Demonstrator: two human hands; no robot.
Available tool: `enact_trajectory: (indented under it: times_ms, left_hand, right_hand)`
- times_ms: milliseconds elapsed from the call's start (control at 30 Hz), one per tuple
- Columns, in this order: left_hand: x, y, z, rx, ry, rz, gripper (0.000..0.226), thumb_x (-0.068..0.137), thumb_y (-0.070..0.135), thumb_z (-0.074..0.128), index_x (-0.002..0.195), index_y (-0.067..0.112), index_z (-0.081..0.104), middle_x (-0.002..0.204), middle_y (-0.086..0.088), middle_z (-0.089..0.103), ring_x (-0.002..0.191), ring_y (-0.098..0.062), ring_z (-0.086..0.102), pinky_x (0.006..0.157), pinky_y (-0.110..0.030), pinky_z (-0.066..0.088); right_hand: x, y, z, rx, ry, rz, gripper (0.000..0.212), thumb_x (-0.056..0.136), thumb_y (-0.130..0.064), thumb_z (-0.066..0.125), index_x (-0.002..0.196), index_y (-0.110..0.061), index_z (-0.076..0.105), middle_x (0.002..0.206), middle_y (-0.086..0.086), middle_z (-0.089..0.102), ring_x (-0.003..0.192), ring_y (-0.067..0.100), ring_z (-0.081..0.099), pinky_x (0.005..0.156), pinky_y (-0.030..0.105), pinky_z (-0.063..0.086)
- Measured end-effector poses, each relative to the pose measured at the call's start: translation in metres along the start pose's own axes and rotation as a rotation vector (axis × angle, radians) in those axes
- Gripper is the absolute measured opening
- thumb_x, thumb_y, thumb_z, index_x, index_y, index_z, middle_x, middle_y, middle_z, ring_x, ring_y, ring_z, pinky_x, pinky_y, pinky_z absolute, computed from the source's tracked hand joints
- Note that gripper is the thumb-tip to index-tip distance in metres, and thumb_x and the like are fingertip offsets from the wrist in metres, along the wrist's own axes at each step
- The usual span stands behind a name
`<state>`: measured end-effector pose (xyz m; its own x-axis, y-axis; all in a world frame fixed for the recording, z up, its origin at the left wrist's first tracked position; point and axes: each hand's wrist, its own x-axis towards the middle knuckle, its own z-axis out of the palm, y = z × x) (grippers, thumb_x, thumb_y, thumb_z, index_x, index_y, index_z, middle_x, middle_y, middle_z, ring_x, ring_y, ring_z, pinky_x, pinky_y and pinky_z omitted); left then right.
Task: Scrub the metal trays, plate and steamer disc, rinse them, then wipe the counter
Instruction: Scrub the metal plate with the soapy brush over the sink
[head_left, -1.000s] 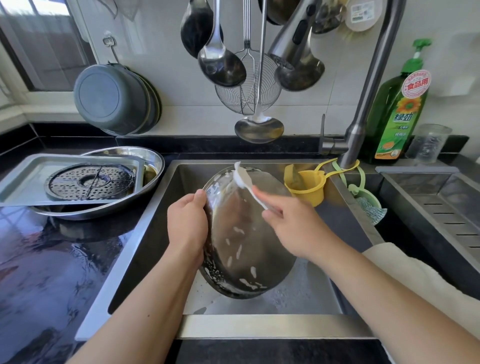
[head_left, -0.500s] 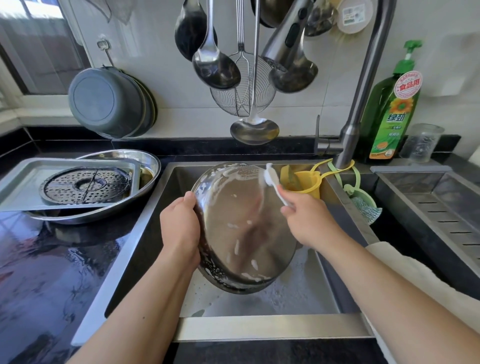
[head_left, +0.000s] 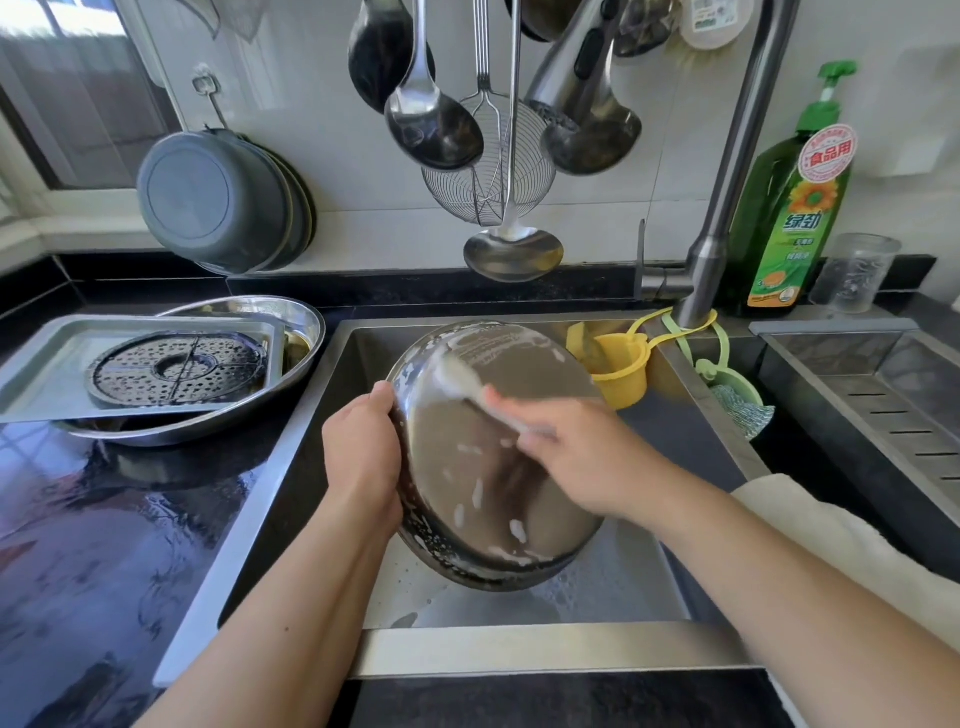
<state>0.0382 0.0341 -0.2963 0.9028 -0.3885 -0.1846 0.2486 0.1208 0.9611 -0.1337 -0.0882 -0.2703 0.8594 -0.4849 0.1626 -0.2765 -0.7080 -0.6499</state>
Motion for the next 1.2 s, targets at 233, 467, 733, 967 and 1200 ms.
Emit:
enact_trajectory:
  times_ms: [233,467,733,967,1200]
  left_hand:
    - [-0.002,-0.002,0.003,0.009,-0.026,0.006,0.022,0.084,0.041,0.062,0.082,0.019,0.058,0.078,-0.006,0.051,0.073,-0.023,0.046,0.071,-0.040,0.041]
    - [-0.002,-0.001,0.002,0.003,-0.042,-0.046,0.028,0.081,0.048,0.064,0.081,0.020,0.064,0.080,-0.006,0.062,0.075,-0.023,0.057,0.082,-0.053,0.057]
    - [-0.004,0.001,0.003,-0.038,-0.053,-0.079,0.027,0.084,0.044,0.062,0.092,0.020,0.070,0.089,-0.007,0.068,0.081,-0.026,0.063,0.086,-0.049,0.056]
    - [-0.009,0.007,0.001,-0.117,-0.037,-0.149,0.021,0.097,0.032,0.061,0.093,0.012,0.067,0.087,-0.013,0.067,0.081,-0.029,0.066,0.084,-0.047,0.057]
    - [-0.012,0.011,0.001,-0.136,-0.028,-0.187,0.027,0.102,0.029,0.056,0.098,0.007,0.071,0.099,-0.016,0.077,0.100,-0.037,0.074,0.098,-0.058,0.056]
  right_hand:
    - [-0.012,-0.008,0.002,-0.028,-0.082,-0.018,0.058,0.104,-0.015,0.052,0.142,-0.058,0.043,0.108,-0.022,0.068,0.093,-0.005,0.062,0.083,0.011,0.044]
    - [0.003,0.014,-0.006,-0.108,0.066,0.087,0.058,0.104,-0.018,0.050,0.143,-0.060,0.040,0.135,-0.004,0.065,0.099,0.012,0.064,0.086,0.029,0.053]
    - [0.006,0.013,-0.008,-0.113,0.087,0.060,0.056,0.104,-0.019,0.050,0.144,-0.057,0.041,0.124,-0.001,0.069,0.108,0.017,0.063,0.095,0.032,0.051]
    - [0.010,0.012,-0.012,-0.200,0.080,0.030,0.055,0.105,-0.020,0.049,0.145,-0.057,0.039,0.093,-0.001,0.060,0.075,0.010,0.051,0.070,0.031,0.043]
    - [-0.001,0.002,-0.003,-0.085,-0.061,-0.018,0.053,0.103,-0.016,0.053,0.138,-0.057,0.050,0.122,-0.015,0.069,0.096,-0.006,0.063,0.085,0.008,0.042]
